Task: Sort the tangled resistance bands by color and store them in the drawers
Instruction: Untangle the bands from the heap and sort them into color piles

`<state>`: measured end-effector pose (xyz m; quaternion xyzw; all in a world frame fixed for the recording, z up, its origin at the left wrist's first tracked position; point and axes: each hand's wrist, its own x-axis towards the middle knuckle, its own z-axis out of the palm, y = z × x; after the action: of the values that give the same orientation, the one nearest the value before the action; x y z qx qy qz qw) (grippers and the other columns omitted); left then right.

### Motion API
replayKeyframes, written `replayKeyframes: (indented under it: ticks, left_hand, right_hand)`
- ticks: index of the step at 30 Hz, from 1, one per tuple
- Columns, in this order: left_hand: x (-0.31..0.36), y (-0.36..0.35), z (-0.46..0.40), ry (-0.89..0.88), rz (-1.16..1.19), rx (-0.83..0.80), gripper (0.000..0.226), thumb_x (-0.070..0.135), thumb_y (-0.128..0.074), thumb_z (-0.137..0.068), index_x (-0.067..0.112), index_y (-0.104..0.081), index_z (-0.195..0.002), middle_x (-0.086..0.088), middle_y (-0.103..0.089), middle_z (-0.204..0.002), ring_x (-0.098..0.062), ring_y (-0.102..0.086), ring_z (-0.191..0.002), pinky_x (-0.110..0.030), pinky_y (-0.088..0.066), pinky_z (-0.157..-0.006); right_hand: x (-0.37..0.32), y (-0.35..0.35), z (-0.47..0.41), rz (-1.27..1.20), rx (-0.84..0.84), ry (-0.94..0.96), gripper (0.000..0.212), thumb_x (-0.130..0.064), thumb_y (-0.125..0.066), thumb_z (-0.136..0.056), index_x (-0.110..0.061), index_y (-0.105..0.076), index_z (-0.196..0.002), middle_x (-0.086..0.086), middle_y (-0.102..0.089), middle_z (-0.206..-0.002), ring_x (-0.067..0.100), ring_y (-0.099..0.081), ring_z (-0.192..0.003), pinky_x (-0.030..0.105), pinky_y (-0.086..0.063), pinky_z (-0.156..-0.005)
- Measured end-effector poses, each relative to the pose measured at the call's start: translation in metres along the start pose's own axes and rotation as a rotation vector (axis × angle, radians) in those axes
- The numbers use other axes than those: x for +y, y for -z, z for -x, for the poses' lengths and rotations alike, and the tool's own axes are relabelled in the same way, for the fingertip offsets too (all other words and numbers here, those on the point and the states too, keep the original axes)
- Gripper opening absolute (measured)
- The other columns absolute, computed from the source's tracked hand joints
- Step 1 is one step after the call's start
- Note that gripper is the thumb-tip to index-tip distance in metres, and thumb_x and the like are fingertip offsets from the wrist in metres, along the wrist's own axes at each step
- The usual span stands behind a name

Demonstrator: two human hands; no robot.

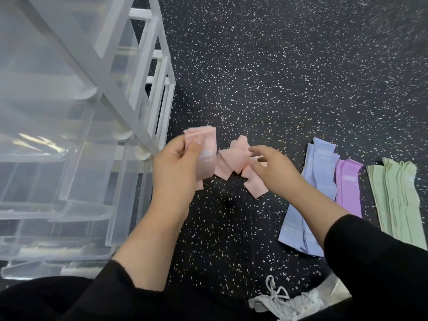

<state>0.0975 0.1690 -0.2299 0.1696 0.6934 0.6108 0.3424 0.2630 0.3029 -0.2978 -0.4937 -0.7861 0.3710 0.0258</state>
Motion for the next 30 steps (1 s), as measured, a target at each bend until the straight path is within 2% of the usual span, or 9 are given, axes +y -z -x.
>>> replayKeyframes:
  ticks: [3,8,12,15,18,21,25,28,30]
  left_hand:
    - [-0.012,0.000,-0.004,0.110,0.024,-0.009,0.020,0.029,-0.063,-0.101,0.021,-0.078,-0.090,-0.008,-0.076,-0.094,-0.021,-0.068,-0.085,-0.062,-0.058,-0.088]
    - [-0.024,-0.001,-0.009,0.181,0.016,-0.008,0.017,0.029,-0.064,-0.100,0.023,-0.079,-0.095,0.002,-0.076,-0.090,-0.018,-0.070,-0.085,-0.044,-0.062,-0.076]
    - [-0.026,-0.004,-0.008,0.208,0.005,-0.023,0.016,0.028,-0.063,-0.100,0.022,-0.078,-0.100,0.000,-0.077,-0.094,-0.020,-0.070,-0.087,-0.042,-0.063,-0.074]
    - [-0.025,-0.005,-0.007,0.209,-0.009,-0.031,0.017,0.027,-0.063,-0.100,0.021,-0.078,-0.097,0.000,-0.078,-0.092,-0.030,-0.074,-0.092,-0.047,-0.064,-0.075]
    - [-0.024,-0.004,-0.006,0.210,-0.015,-0.035,0.017,0.028,-0.063,-0.100,0.024,-0.079,-0.095,0.000,-0.077,-0.093,-0.035,-0.072,-0.101,-0.056,-0.062,-0.080]
    - [-0.022,-0.003,-0.007,0.212,-0.012,-0.032,0.016,0.031,-0.063,-0.099,0.027,-0.079,-0.096,0.001,-0.077,-0.094,-0.035,-0.071,-0.102,-0.059,-0.061,-0.082]
    - [-0.020,-0.003,-0.006,0.185,-0.013,-0.034,0.017,0.031,-0.064,-0.099,0.027,-0.080,-0.096,0.001,-0.078,-0.095,-0.033,-0.071,-0.102,-0.058,-0.059,-0.089]
    - [-0.019,-0.005,-0.006,0.163,-0.017,-0.037,0.016,0.034,-0.065,-0.097,0.028,-0.080,-0.095,-0.003,-0.077,-0.096,-0.036,-0.069,-0.104,-0.060,-0.057,-0.092]
    - [-0.019,-0.005,-0.006,0.151,-0.010,-0.035,0.017,0.037,-0.065,-0.094,0.028,-0.080,-0.095,-0.007,-0.077,-0.098,-0.038,-0.070,-0.102,-0.064,-0.056,-0.091]
  right_hand:
    - [0.000,-0.011,-0.012,0.047,-0.007,-0.038,0.048,-0.028,-0.050,-0.102,-0.024,-0.041,-0.150,0.001,-0.049,-0.147,0.021,-0.051,-0.127,0.033,-0.041,-0.094]
    - [0.003,-0.023,-0.029,0.128,-0.078,-0.121,0.064,-0.028,-0.059,-0.098,-0.022,-0.031,-0.155,0.009,-0.061,-0.130,0.029,-0.059,-0.111,0.035,-0.046,-0.082]
    - [0.003,-0.032,-0.033,0.029,-0.011,-0.160,0.049,-0.024,-0.060,-0.098,-0.019,-0.046,-0.145,0.001,-0.064,-0.110,0.022,-0.061,-0.094,0.029,-0.042,-0.072]
    - [0.004,-0.033,-0.036,-0.056,-0.005,-0.170,0.036,-0.021,-0.057,-0.099,-0.018,-0.056,-0.135,0.003,-0.065,-0.114,0.014,-0.058,-0.078,0.028,-0.041,-0.062]
    - [0.000,-0.030,-0.033,-0.061,0.047,-0.147,0.024,-0.021,-0.057,-0.098,-0.016,-0.064,-0.121,0.002,-0.064,-0.122,0.016,-0.057,-0.091,0.027,-0.038,-0.069]
    - [-0.009,-0.021,-0.022,-0.190,0.194,-0.047,0.008,-0.024,-0.057,-0.097,-0.026,-0.064,-0.100,-0.005,-0.063,-0.112,0.013,-0.057,-0.095,0.023,-0.038,-0.070]
    - [-0.023,-0.002,0.001,-0.277,0.294,0.087,0.016,-0.029,-0.057,-0.098,-0.040,-0.055,-0.087,-0.015,-0.066,-0.106,0.007,-0.061,-0.095,0.026,-0.047,-0.078]
    - [-0.020,0.001,0.013,-0.055,0.211,0.171,0.006,-0.027,-0.058,-0.097,-0.032,-0.057,-0.098,-0.007,-0.066,-0.115,0.017,-0.061,-0.103,0.030,-0.046,-0.080]
    - [-0.014,-0.004,0.018,0.154,0.018,0.168,0.022,-0.030,-0.059,-0.096,-0.032,-0.058,-0.118,0.000,-0.068,-0.116,0.020,-0.063,-0.097,0.031,-0.049,-0.079]
